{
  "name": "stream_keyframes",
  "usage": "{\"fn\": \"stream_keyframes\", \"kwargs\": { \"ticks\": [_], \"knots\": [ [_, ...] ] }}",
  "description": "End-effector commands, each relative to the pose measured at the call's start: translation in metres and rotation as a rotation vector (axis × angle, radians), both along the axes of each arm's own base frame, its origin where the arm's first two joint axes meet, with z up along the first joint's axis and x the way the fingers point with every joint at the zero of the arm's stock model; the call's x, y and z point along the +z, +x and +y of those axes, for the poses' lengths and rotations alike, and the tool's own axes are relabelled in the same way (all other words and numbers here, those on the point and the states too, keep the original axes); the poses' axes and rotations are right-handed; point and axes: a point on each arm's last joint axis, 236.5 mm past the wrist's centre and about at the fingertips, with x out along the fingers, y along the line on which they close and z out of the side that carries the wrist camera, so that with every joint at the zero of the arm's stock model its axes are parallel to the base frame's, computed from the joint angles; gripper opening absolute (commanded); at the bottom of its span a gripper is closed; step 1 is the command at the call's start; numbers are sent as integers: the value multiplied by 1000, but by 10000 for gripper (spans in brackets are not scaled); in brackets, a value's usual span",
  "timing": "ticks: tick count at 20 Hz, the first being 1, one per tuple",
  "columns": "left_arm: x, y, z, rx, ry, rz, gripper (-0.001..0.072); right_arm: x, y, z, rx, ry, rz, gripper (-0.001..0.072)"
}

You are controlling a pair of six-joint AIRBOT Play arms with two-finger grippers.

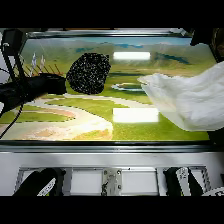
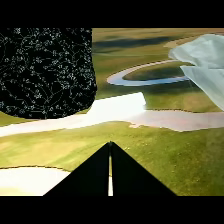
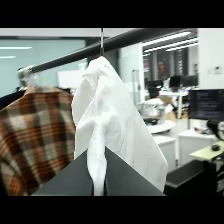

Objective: Fold the clothes and pants, and hang the long-sleeved shirts on hangers.

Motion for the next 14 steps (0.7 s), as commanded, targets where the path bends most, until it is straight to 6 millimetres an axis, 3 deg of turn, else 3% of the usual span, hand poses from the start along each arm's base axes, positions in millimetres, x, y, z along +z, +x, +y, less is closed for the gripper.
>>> {"fn": "stream_keyframes", "kwargs": {
  "ticks": [1, 8, 14],
  "knots": [
    [0, 0, 0, -1, 4, -2, 11, 23, -24, -17, -104, -17, -47, -1],
    [-5, -3, 1, -6, 13, 22, 11, 29, -33, -18, -137, -37, -43, 0],
    [-6, -4, 1, -7, 15, 27, 11, 32, -51, -31, -221, -16, -89, -1]
  ]
}}
